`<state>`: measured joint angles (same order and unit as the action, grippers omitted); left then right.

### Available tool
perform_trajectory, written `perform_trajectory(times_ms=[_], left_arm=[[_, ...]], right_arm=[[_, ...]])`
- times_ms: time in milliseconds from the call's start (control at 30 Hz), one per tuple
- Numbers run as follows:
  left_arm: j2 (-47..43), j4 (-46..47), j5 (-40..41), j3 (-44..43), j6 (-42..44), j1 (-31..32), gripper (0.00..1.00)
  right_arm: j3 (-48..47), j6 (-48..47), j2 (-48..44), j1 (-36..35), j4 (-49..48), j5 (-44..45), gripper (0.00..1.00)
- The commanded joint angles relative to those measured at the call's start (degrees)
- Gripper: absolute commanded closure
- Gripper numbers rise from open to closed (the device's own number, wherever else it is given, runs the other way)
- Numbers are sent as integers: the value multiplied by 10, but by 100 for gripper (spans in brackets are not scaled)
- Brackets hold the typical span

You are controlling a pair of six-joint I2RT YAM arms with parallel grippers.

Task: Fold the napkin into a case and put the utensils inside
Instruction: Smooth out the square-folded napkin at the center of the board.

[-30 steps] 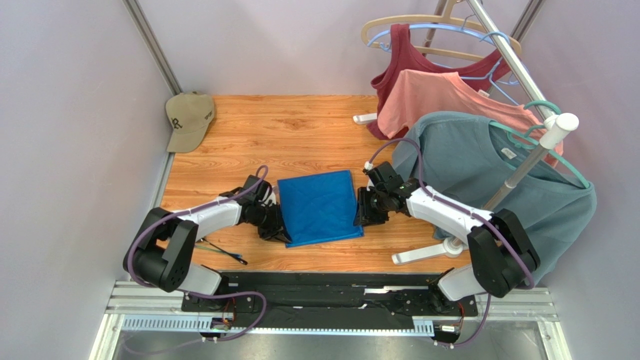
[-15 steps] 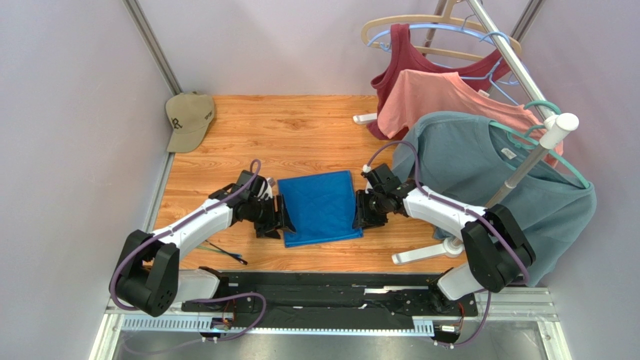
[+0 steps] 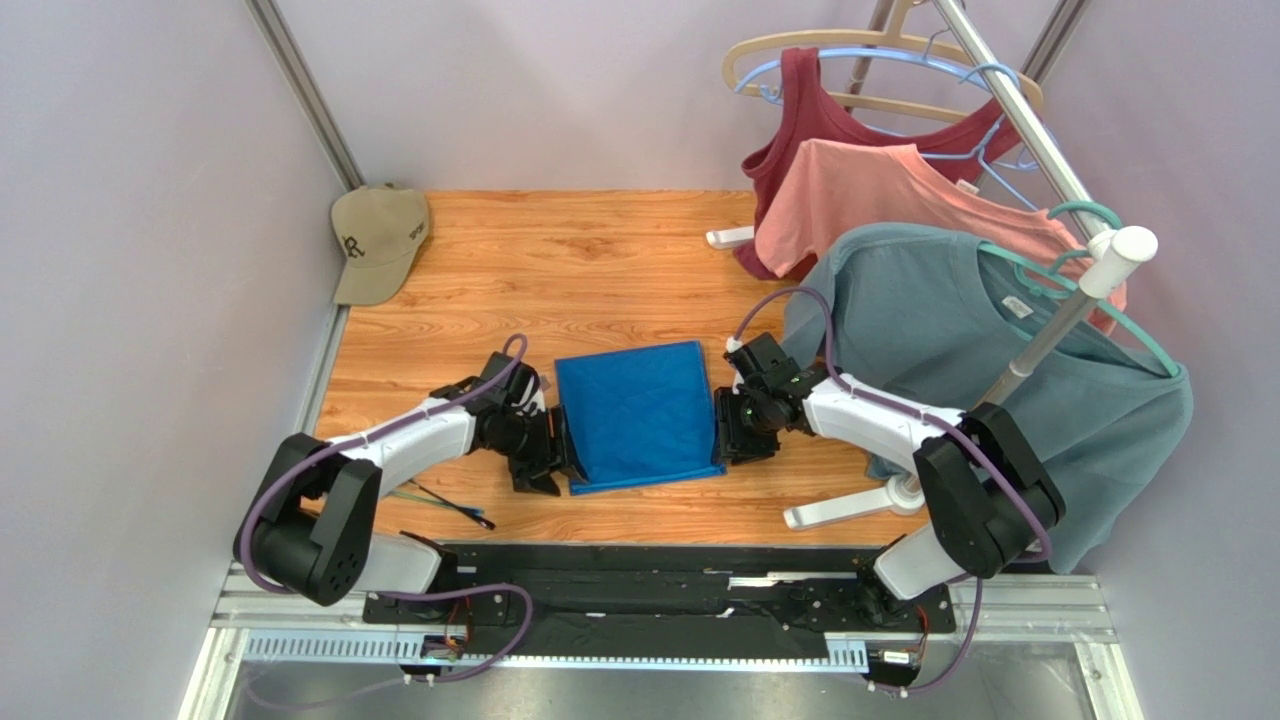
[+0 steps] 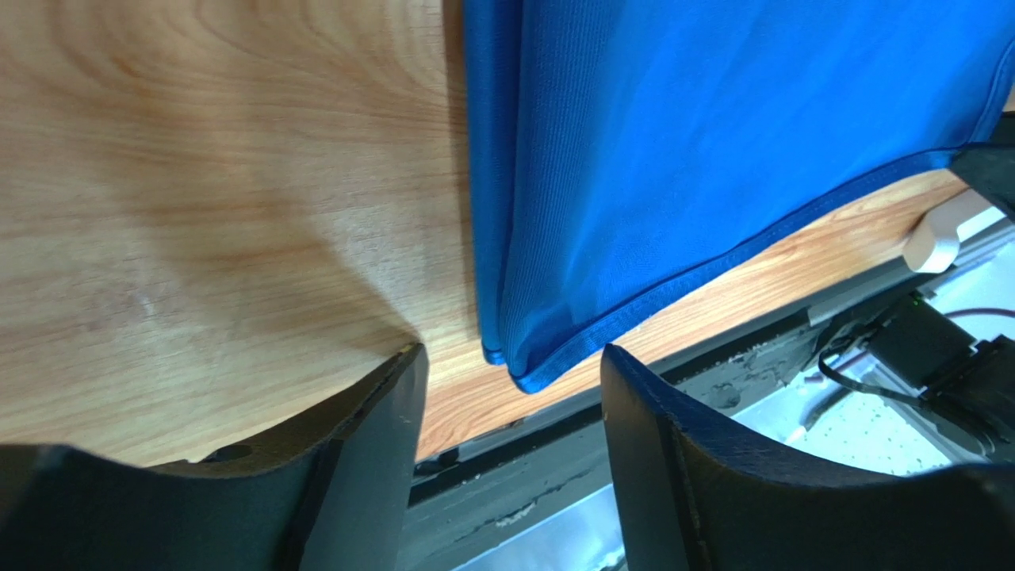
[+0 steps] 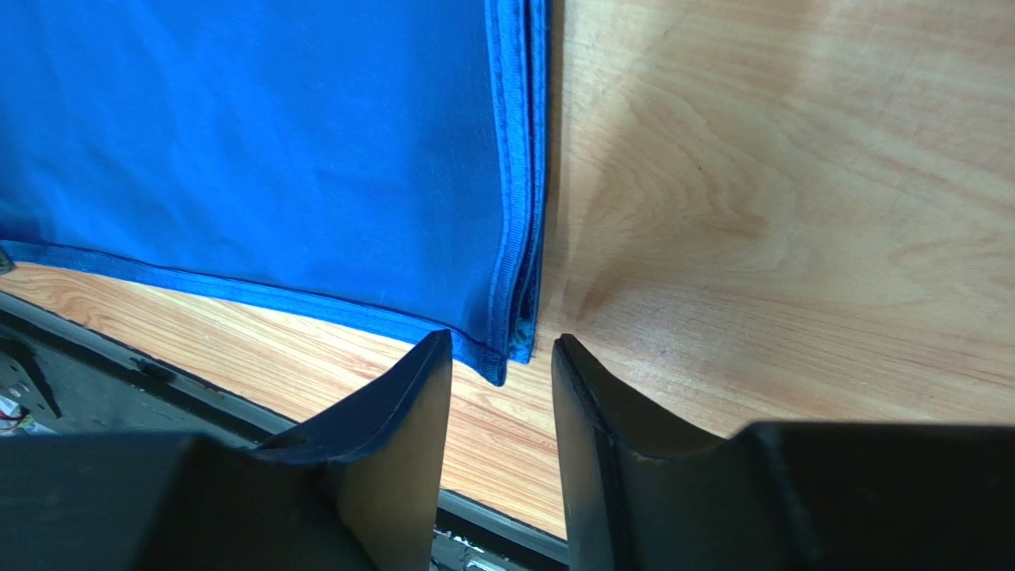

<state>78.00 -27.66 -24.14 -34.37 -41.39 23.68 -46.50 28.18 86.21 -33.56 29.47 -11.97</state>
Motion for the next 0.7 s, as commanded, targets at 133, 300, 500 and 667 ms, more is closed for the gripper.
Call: perform_trajectory(times_ms=[133,300,500,667], left_arm=[[-2,56,14,47,-12,2,48],[11,70,25,61,-12,2,76],[-10,65,40,66,-12,1,97],[-28,49,47,60,-3,2,100]], right_arm=[[18,-3,-9,2,-21,-21,72],[22,-1,-21,2,-19,-27,90],[50,30,-25,2,-53,-84,98],[37,17,-41,2,-23,-47,96]])
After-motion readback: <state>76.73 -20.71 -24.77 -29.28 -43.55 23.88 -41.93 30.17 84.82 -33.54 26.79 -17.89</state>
